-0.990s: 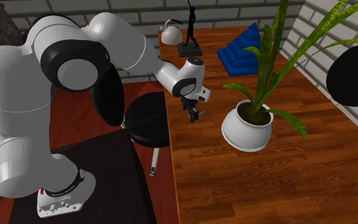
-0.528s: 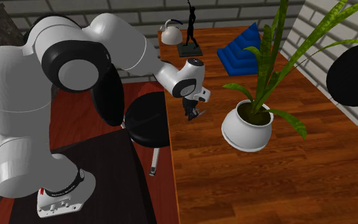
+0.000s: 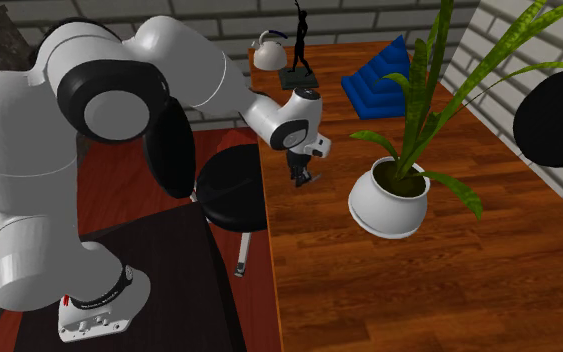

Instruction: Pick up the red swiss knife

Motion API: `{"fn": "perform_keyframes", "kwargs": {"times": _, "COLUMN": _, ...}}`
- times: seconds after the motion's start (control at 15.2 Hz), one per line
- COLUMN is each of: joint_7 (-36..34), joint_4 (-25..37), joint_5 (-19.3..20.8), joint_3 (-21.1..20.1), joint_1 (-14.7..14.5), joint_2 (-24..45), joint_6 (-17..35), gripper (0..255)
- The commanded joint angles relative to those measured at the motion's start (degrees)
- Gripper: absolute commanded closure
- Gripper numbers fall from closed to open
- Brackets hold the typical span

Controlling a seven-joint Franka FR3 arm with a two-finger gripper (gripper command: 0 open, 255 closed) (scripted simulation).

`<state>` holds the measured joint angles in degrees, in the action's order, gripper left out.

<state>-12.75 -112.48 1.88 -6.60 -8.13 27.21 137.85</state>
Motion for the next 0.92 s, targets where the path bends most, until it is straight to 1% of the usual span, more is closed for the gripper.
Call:
{"fn": "perform_keyframes", "kwargs": {"times": 0.0, "joint_7": 0.06, "joint_4": 0.22, "joint_5": -0.13, "joint_3": -0.09, "joint_1": 0.05, "joint_2": -0.87, "joint_6": -1.10, "gripper": 255}}
{"fn": "perform_keyframes", "kwargs": {"times": 0.73, "joint_7": 0.40, "joint_4": 1.35, "joint_5": -0.90, "joint_3": -0.53, "joint_1": 0.40, "joint_2": -6.46, "joint_6": -7.79, "gripper": 255}}
{"fn": "perform_keyframes", "kwargs": {"times": 0.86, "joint_7": 0.40, "joint_4": 1.40, "joint_5": -0.91, "joint_3": -0.53, "joint_1": 0.40, "joint_2": -6.52, "joint_6": -7.89, "gripper": 255}}
